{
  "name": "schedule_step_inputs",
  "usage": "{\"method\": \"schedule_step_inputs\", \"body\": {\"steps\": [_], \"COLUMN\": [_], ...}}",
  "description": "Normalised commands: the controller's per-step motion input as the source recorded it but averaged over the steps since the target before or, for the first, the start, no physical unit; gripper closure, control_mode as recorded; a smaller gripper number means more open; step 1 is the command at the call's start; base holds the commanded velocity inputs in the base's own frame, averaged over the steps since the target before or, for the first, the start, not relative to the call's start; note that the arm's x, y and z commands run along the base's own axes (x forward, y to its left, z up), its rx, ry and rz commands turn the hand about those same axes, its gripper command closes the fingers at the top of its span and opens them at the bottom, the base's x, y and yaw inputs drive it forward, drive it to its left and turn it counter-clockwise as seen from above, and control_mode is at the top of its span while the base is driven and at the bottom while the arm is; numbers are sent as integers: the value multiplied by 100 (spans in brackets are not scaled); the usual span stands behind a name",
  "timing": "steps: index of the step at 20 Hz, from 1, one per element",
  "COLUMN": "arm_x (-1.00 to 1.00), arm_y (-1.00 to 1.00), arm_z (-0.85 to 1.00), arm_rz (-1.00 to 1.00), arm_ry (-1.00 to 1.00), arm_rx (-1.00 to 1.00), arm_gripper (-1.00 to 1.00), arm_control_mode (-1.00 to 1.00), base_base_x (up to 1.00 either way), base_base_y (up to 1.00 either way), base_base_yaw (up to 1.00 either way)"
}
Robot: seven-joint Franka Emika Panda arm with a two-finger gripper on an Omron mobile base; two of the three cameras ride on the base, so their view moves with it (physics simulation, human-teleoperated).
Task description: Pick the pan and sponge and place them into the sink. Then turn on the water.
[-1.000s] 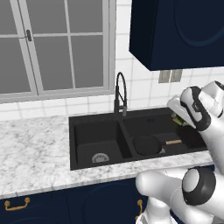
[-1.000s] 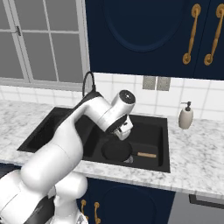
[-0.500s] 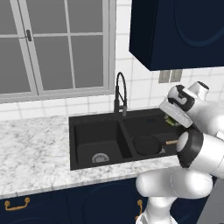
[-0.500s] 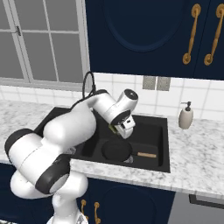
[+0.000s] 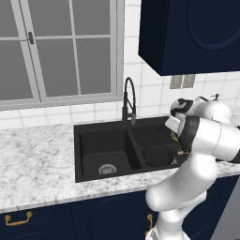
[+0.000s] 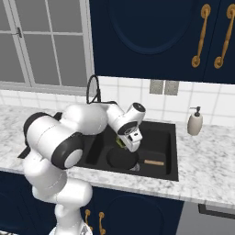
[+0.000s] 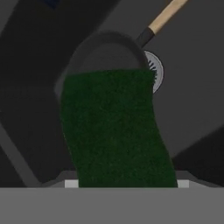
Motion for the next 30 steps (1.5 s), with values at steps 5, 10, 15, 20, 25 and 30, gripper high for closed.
{"method": "schedule_step_inputs", "body": {"steps": [5,10,15,20,25,30], "arm_x": [29,28,14,9,21,30], "arm_y": [-8,-6,-16,-8,-3,0], "arm_z": [-62,-54,-49,-46,-43,-38], "arm_rz": [0,0,2,0,0,0], "arm_ry": [15,12,2,0,0,2], "arm_rx": [0,0,1,0,0,0], "arm_gripper": [100,100,100,100,100,-100], "arm_control_mode": [-100,-100,-100,-100,-100,-100], "base_base_x": [0,0,0,0,0,0], "base_base_y": [0,0,0,0,0,0], "base_base_yaw": [0,0,0,0,0,0]}}
